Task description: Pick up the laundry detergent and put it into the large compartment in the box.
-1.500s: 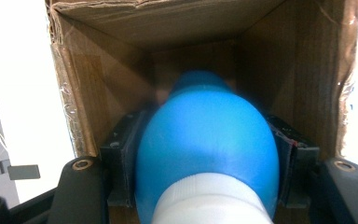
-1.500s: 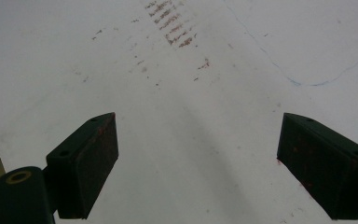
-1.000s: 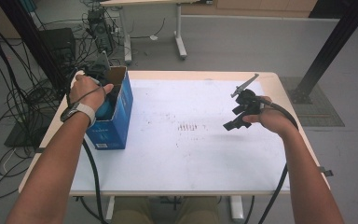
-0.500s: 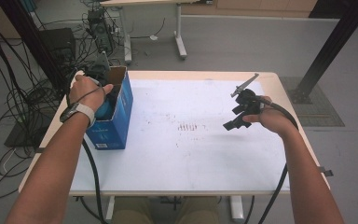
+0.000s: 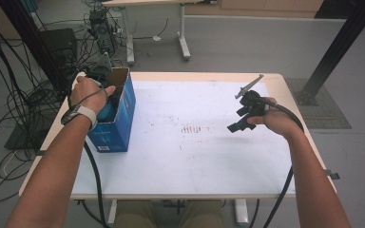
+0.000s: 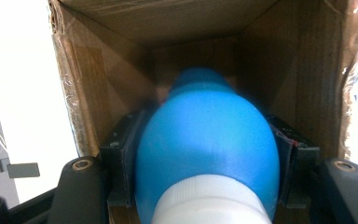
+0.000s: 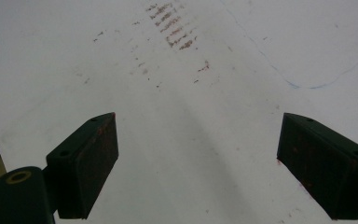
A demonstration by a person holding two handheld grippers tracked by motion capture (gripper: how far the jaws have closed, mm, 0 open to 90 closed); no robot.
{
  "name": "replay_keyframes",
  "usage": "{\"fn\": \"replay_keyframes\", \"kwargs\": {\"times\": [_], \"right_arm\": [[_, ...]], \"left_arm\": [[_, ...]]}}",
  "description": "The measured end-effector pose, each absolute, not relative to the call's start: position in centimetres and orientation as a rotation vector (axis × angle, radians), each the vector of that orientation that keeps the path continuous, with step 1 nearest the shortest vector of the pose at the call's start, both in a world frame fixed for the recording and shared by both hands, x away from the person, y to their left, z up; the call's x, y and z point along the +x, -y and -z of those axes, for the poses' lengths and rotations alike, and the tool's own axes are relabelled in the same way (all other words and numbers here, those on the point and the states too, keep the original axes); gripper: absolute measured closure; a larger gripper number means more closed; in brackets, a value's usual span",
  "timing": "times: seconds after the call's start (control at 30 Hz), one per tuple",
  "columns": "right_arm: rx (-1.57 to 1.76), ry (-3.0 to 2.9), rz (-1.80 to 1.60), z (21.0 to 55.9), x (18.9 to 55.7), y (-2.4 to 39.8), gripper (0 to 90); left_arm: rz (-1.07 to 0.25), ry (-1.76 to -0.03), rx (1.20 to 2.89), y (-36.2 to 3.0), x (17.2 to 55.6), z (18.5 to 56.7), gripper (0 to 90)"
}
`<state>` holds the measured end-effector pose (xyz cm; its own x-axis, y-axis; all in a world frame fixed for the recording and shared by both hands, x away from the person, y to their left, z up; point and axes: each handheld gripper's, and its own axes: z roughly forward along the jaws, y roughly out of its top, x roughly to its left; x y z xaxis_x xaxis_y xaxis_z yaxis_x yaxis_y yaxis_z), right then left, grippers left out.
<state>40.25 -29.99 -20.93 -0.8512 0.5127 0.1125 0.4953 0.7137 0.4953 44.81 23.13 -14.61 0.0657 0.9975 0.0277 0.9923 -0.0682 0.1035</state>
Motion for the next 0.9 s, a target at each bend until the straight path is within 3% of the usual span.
{"fn": "replay_keyframes", "kwargs": {"times": [0.9], "right_arm": [[0.844,-2.878,-0.809,21.05,40.2,29.97,12.5]], "left_arm": [[-0.14,-2.095,2.26,-23.24,44.77,14.59,37.4]]}}
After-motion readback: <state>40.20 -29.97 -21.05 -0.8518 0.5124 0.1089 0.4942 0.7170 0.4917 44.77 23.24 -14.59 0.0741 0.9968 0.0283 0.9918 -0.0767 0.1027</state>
